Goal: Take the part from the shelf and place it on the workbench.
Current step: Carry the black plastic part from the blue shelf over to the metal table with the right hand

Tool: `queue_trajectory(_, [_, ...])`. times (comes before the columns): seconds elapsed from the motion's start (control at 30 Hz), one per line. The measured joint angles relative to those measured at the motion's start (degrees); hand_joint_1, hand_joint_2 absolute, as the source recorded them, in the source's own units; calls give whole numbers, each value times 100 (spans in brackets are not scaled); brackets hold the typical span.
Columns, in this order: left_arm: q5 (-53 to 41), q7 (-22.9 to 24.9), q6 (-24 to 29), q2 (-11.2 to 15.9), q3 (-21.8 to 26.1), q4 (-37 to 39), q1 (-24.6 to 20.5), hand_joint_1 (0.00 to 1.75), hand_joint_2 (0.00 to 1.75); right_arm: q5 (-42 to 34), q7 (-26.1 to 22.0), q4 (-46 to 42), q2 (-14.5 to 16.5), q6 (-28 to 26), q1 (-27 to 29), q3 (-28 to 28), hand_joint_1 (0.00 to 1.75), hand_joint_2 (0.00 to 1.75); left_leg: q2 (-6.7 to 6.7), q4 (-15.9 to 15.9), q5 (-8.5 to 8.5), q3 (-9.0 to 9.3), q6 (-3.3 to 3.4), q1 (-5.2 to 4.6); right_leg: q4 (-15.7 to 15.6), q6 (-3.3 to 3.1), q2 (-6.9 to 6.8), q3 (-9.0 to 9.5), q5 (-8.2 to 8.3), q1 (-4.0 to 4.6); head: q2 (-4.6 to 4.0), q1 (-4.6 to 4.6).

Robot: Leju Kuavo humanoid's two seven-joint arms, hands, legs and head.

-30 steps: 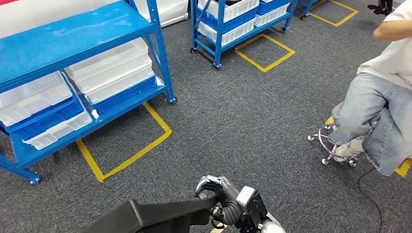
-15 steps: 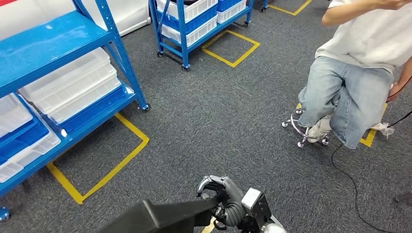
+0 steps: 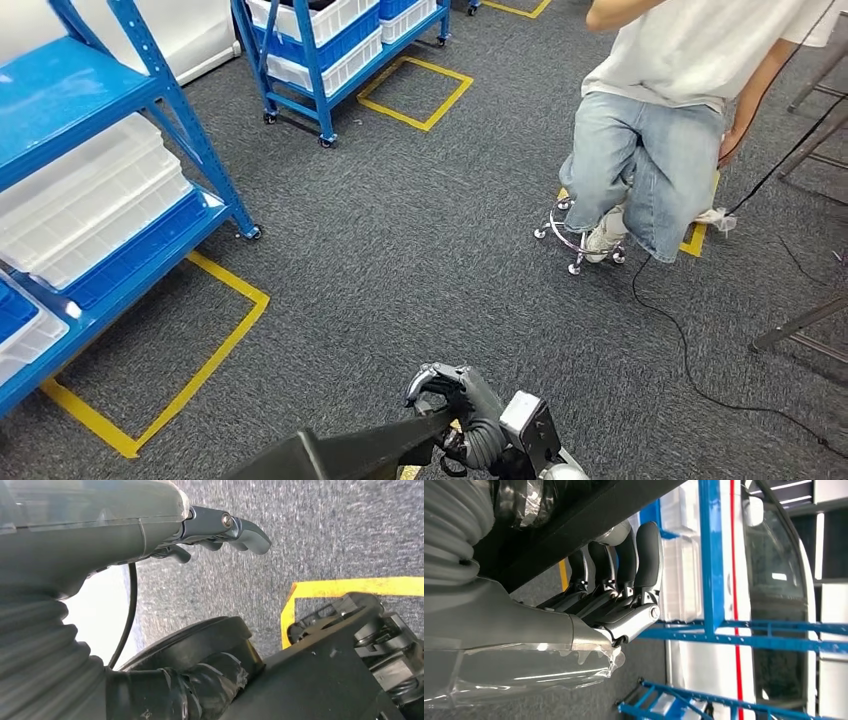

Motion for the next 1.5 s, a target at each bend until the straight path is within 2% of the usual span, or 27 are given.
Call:
queue_trajectory(0.03, [0,2,0,2,-2,0,3,0,175,1,-1,-7,1,0,-2,-1,175,175,42,-3,-13,11,-25,-14,-116,-35,-49,54,-4,30,0,-1])
queue_trajectory(0.1, [0,5,0,5,-4,0,2,0,175,1,-1,-13,1,0,1,-3,175,175,123,-22,-32,40,-81,-22,-143,-104,52,54,-2,48,0,-3])
queue_trajectory(0.17, [1,4,0,9,-7,0,2,0,175,1,-2,-22,1,0,4,-7,175,175,-21,92,-144,19,-135,-3,-186,-174,164,70,23,21,0,-5])
queue_trajectory(0.27, [3,-3,-3,12,-8,0,-10,0,175,1,-4,-29,8,1,-3,-13,175,175,-394,1035,-648,-407,-171,16,-209,-259,328,79,38,4,0,-9])
queue_trajectory(0.33, [3,-5,-4,12,-8,0,-36,0,175,1,-4,-26,10,2,4,-13,175,175,-436,1599,-790,-682,-175,11,-201,-271,467,83,35,19,0,-8])
queue_trajectory(0.37, [3,-6,-4,12,-8,0,-43,0,175,1,-4,-25,10,2,6,-13,175,175,-442,1578,-683,-687,-169,11,-192,-272,549,88,34,25,0,-8])
queue_trajectory(0.4, [3,-6,-4,12,-8,0,-44,0,175,1,-4,-24,10,2,7,-13,175,175,-464,1339,-478,-596,-155,11,-180,-269,635,94,32,27,0,-8])
queue_trajectory(0.47, [2,-5,-6,16,-8,0,-32,0,175,1,-4,-24,9,2,5,-15,175,175,-666,600,-67,-315,-117,17,-144,-247,793,85,24,26,0,-8])
queue_trajectory(0.53, [2,-4,-9,22,-8,0,-23,0,175,1,-4,-25,9,2,2,-17,175,175,-866,150,36,-149,-87,19,-109,-191,911,25,36,14,0,-6])
queue_trajectory(0.57, [3,-4,-11,23,-8,0,-27,0,175,1,-4,-26,9,2,6,-17,175,175,-884,103,10,-130,-74,12,-109,-154,963,-7,55,5,0,-6])
queue_trajectory(0.63, [4,-7,-18,17,-9,0,-39,0,175,1,-4,-31,8,2,20,-19,175,175,-779,35,34,-104,-19,23,-117,-84,1024,-46,81,1,0,-4])
queue_trajectory(0.7, [9,-17,-28,11,-9,0,-38,0,175,2,-3,-43,2,2,26,-20,175,175,-636,-37,75,-73,49,50,100,-38,811,-152,-66,27,0,11])
queue_trajectory(0.77, [16,-32,-31,15,-8,0,-18,0,175,2,-3,-54,-1,1,23,-20,175,175,-483,-63,82,-59,83,42,732,-1,504,-448,-413,21,0,25])
queue_trajectory(0.83, [20,-44,-32,23,-6,0,-4,0,175,1,-3,-53,-1,0,25,-20,175,175,-325,-59,68,-56,84,32,1365,34,401,-753,-642,-12,0,24])
queue_trajectory(0.87, [22,-49,-34,27,-5,0,-1,0,175,2,-3,-53,-1,-1,28,-20,175,175,-248,-58,56,-47,80,31,1431,45,377,-779,-609,-29,0,24])
queue_trajectory(0.9, [24,-52,-36,30,-5,0,0,0,175,2,-2,-52,-1,-2,27,-20,175,175,-181,-57,41,-31,70,31,1265,51,346,-685,-470,-43,0,24])
queue_trajectory(0.97, [32,-60,-44,33,-5,0,8,0,175,3,-2,-51,-1,-2,20,-20,175,175,-67,-57,-3,23,38,26,498,41,143,-260,-114,-42,0,24])
queue_trajectory(1.03, [44,-67,-49,39,-4,0,25,0,175,4,2,-49,3,-1,-3,-20,175,175,24,-45,-49,60,-17,-5,-48,-18,-82,20,22,11,0,21])
queue_trajectory(1.07, [54,-71,-51,43,-3,0,32,0,175,5,3,-48,5,-1,-16,-20,175,175,71,-46,-65,72,-44,-23,-117,-51,-127,44,-3,40,0,19])
queue_trajectory(1.13, [73,-80,-62,50,-2,0,31,0,175,5,5,-45,8,1,-32,-20,175,175,180,-60,-94,106,-96,-31,-133,-120,-14,36,-5,54,0,17])
queue_trajectory(1.17, [78,-85,-70,54,-1,0,25,0,175,5,5,-44,10,2,-37,-20,175,175,167,-29,-142,116,-124,-20,-150,-152,50,48,-1,48,0,20])
queue_trajectory(1.23, [88,-102,-85,62,-1,0,23,0,175,5,10,-35,23,2,-75,-18,175,175,-50,324,-378,-24,-166,4,-183,-223,180,76,8,25,0,16])
queue_trajectory(1.27, [95,-113,-92,68,1,0,21,0,175,6,14,-27,35,2,-98,-16,175,175,-215,674,-549,-192,-171,12,-189,-248,240,82,7,21,0,13])
queue_trajectory(1.33, [107,-136,-99,81,4,0,1,0,175,7,27,-2,57,2,-136,-7,175,175,-385,1390,-783,-571,-163,10,-185,-285,375,91,0,36,0,5])
queue_trajectory(1.4, [108,-145,-106,93,5,0,-22,0,175,9,44,23,68,2,-148,1,175,175,-431,1471,-615,-667,-133,8,-177,-297,535,114,-8,56,0,5])
queue_trajectory(1.43, [107,-145,-108,97,5,0,-25,0,175,10,50,33,72,2,-158,2,175,175,-467,1206,-389,-577,-111,8,-170,-297,622,128,-12,60,0,5])
queue_trajectory(1.5, [107,-143,-114,110,8,0,-18,0,175,12,57,49,89,2,-196,4,175,175,-687,539,0,-341,-64,9,-146,-280,778,125,-16,56,0,8])
